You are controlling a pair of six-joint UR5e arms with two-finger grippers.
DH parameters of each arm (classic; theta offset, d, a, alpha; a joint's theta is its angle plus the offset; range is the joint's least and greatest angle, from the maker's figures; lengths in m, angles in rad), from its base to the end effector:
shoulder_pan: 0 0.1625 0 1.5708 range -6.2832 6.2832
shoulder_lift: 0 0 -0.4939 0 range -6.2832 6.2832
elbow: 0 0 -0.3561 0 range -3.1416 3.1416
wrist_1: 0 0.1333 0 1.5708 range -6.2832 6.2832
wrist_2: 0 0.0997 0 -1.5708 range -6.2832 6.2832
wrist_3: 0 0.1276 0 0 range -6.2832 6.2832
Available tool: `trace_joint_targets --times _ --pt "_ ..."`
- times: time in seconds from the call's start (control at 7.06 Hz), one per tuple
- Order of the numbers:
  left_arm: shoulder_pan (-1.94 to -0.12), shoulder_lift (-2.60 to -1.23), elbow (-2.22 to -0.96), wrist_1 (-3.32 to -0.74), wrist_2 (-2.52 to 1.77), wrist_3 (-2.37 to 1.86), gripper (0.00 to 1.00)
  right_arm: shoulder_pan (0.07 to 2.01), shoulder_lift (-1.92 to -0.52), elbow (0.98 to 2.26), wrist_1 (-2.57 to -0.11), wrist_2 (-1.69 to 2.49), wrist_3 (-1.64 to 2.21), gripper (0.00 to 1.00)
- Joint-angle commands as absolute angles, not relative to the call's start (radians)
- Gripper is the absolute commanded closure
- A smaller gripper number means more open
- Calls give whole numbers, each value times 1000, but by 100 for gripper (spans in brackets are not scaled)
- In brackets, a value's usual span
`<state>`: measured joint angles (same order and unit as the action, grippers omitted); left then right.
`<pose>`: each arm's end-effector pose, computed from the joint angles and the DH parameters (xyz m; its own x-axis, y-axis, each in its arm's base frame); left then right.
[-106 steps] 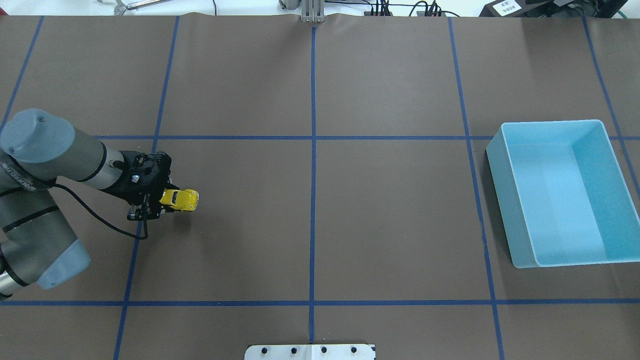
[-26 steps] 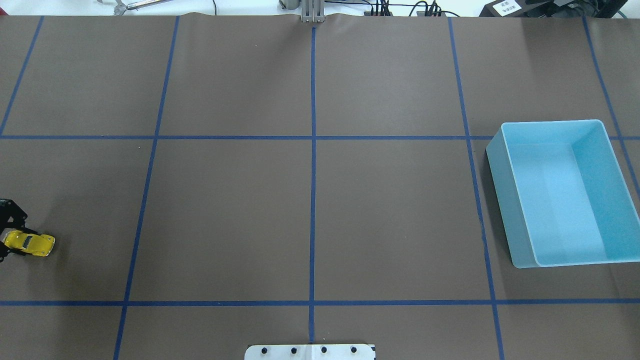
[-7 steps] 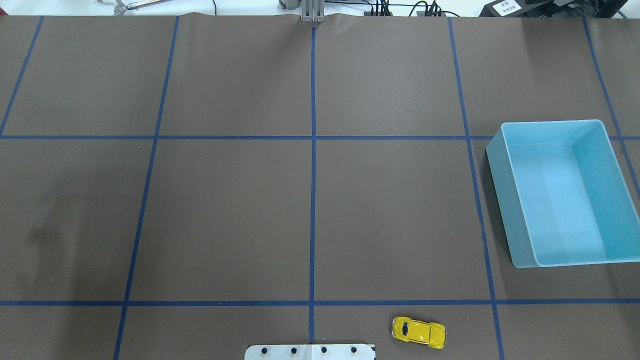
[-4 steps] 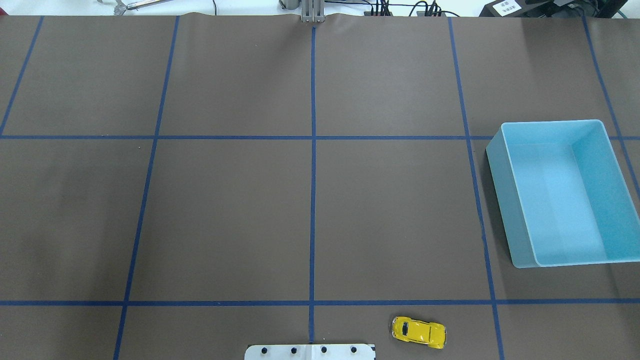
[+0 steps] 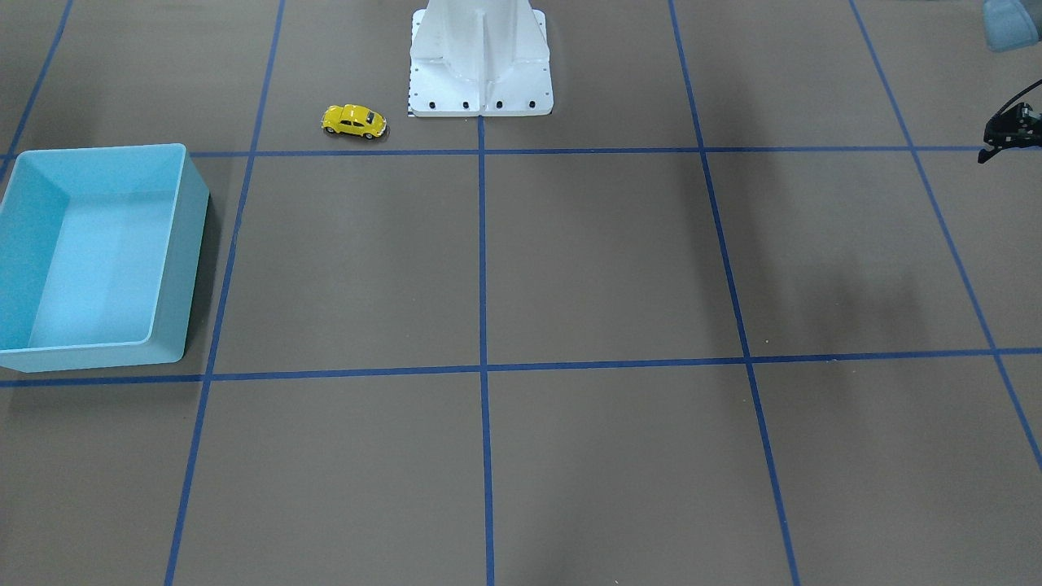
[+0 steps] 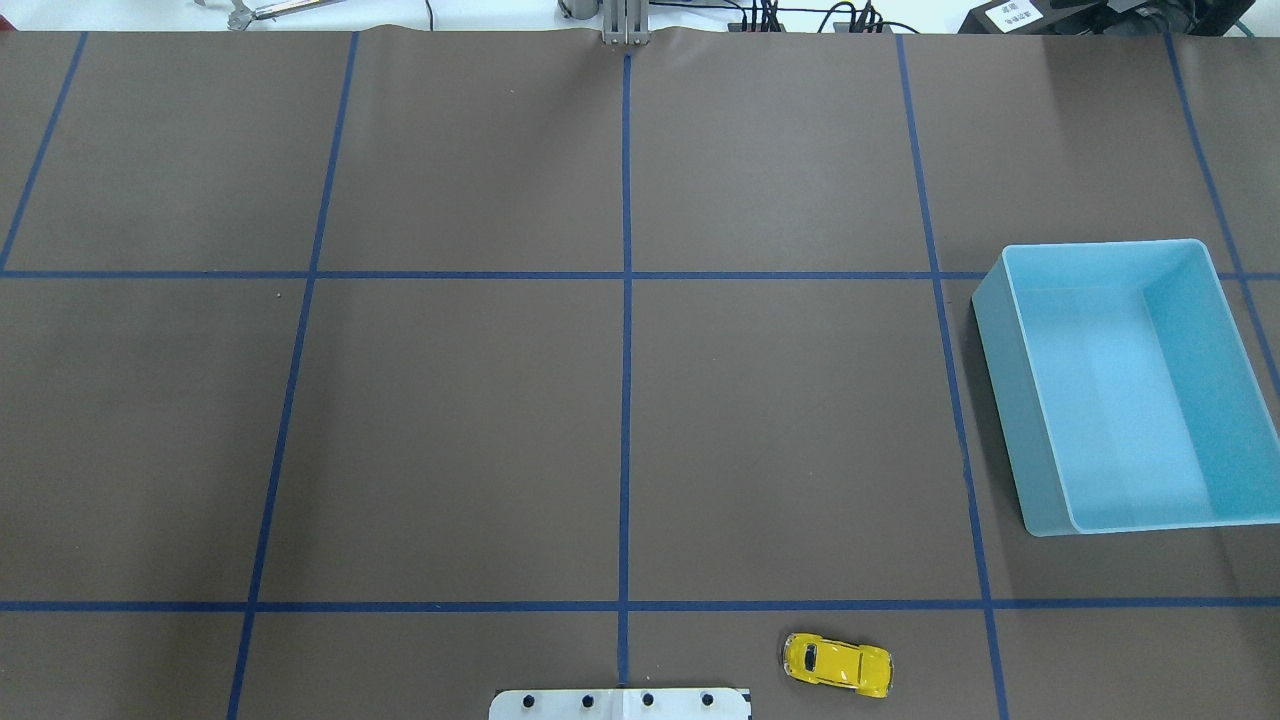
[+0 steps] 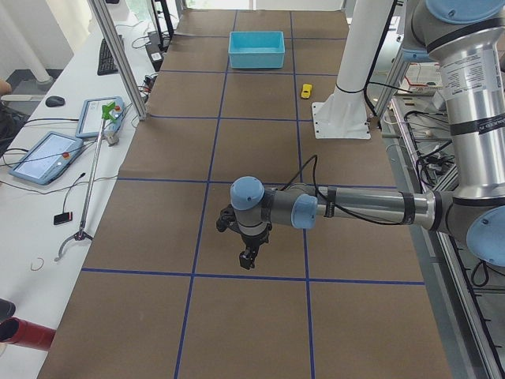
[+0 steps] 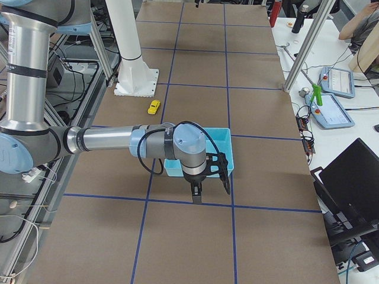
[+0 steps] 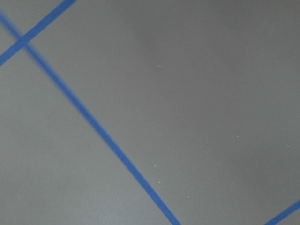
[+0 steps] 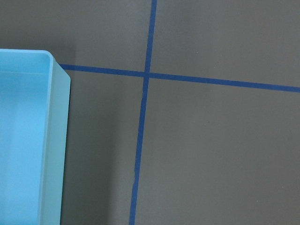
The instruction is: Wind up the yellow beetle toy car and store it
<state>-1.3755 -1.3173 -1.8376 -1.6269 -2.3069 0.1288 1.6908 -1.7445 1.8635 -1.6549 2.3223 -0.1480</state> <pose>0.0189 -0.3410 0.7233 0.6872 0.3136 -0.6553 -0.2842 0.9462 0.1548 0.0903 -0.3629 0.6964 0.7379 -0.0832 0.6697 -0.0109 0.9908 0.1351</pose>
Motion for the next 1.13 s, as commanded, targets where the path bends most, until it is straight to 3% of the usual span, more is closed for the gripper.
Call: trace_joint_targets --times 0.0,0.57,0.85,0.99 --pt "-1433 -1328 -1829 -1617 -2341 -142 0 1692 -1752 1870 -1654 2313 -150 0" --pt "-1480 -1338 -1810 -1623 -2379 -150 0 1684 -1752 1865 -1663 2312 -152 0" --pt "-1534 -1344 -1767 -1624 -2379 -150 0 1489 -1740 1886 -1664 2278 -152 0" --pt "-1535 -1336 -1760 -1623 -2375 -150 0 1467 -1668 1903 -1673 2267 -150 0"
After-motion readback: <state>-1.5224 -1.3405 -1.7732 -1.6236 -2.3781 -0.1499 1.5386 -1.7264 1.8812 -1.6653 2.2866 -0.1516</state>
